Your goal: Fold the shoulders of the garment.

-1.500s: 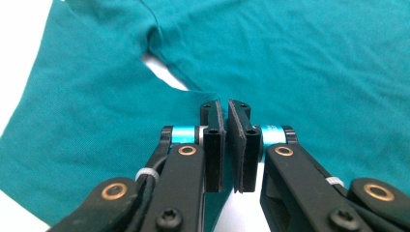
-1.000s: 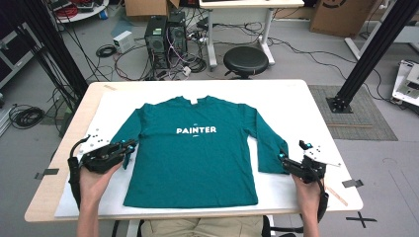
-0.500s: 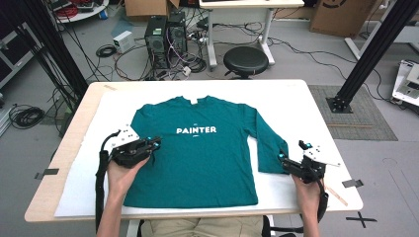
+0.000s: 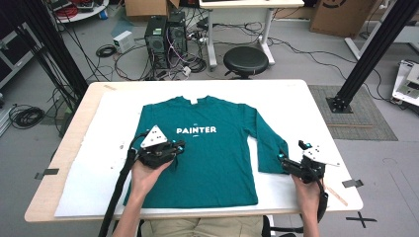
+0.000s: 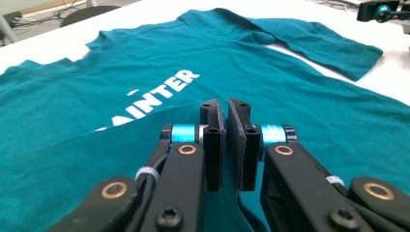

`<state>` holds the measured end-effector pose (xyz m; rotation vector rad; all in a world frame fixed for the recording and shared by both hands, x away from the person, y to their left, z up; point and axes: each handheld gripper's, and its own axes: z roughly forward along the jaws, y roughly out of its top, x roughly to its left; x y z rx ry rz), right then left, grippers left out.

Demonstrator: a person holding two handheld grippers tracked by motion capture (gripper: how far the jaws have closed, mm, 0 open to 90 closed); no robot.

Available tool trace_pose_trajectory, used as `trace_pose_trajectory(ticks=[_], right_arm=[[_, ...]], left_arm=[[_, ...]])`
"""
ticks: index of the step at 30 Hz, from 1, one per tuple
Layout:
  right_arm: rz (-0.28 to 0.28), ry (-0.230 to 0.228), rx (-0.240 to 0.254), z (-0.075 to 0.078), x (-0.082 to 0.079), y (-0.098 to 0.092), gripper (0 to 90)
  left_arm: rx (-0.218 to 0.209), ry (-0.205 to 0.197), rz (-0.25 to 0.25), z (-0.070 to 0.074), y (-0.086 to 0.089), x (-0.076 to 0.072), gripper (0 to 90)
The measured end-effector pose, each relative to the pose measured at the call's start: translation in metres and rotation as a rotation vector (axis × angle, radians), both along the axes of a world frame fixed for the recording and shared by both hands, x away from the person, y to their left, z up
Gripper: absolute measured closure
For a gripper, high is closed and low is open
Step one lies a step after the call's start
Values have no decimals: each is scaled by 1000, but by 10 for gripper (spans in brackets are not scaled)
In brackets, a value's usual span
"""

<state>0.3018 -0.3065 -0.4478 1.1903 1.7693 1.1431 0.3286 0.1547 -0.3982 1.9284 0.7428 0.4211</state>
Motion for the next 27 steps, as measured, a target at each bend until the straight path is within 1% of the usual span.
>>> trace_pose_trajectory(ticks=[1, 2, 3, 6, 7, 8, 10, 11, 12, 14, 16, 18, 20, 22, 25, 27], right_arm=[[1, -3, -3, 0, 0, 0, 223], [1, -2, -2, 0, 0, 0, 223], [4, -6, -6, 0, 0, 0, 223], [5, -7, -12, 0, 1, 0, 223], [3, -6, -13, 0, 0, 0, 223], [3, -6, -12, 0, 0, 0, 223], [2, -7, -14, 0, 0, 0, 225], [2, 2, -6, 0, 0, 1, 228], [2, 0, -9, 0, 0, 1, 228], [4, 2, -9, 0, 0, 1, 229], [2, 2, -13, 0, 0, 1, 229], [3, 1, -16, 0, 0, 1, 229], [4, -3, -18, 0, 1, 1, 230], [3, 0, -17, 0, 0, 1, 230], [6, -5, -21, 0, 1, 1, 230], [5, 5, -13, 0, 0, 2, 230]], left_arm=[[0, 0, 0, 0, 0, 0, 846], [6, 1, -9, 0, -4, 1, 846], [4, 5, -11, -2, -9, 2, 846], [21, 13, -21, -5, -20, 5, 846], [22, 19, -34, -7, -25, 6, 846], [22, 19, -34, -7, -25, 6, 846], [23, 29, -49, -9, -31, 7, 846], [25, 29, -60, -10, -35, 7, 846], [28, 32, -74, -11, -40, 8, 846], [29, 29, -79, -11, -42, 8, 846], [22, 36, -88, -12, -47, 9, 845], [27, 38, -96, -14, -51, 11, 845], [21, 44, -107, -16, -56, 13, 846], [31, 49, -116, -18, -61, 14, 845], [33, 55, -129, -22, -67, 17, 845], [20, 59, -130, -23, -69, 18, 845]])
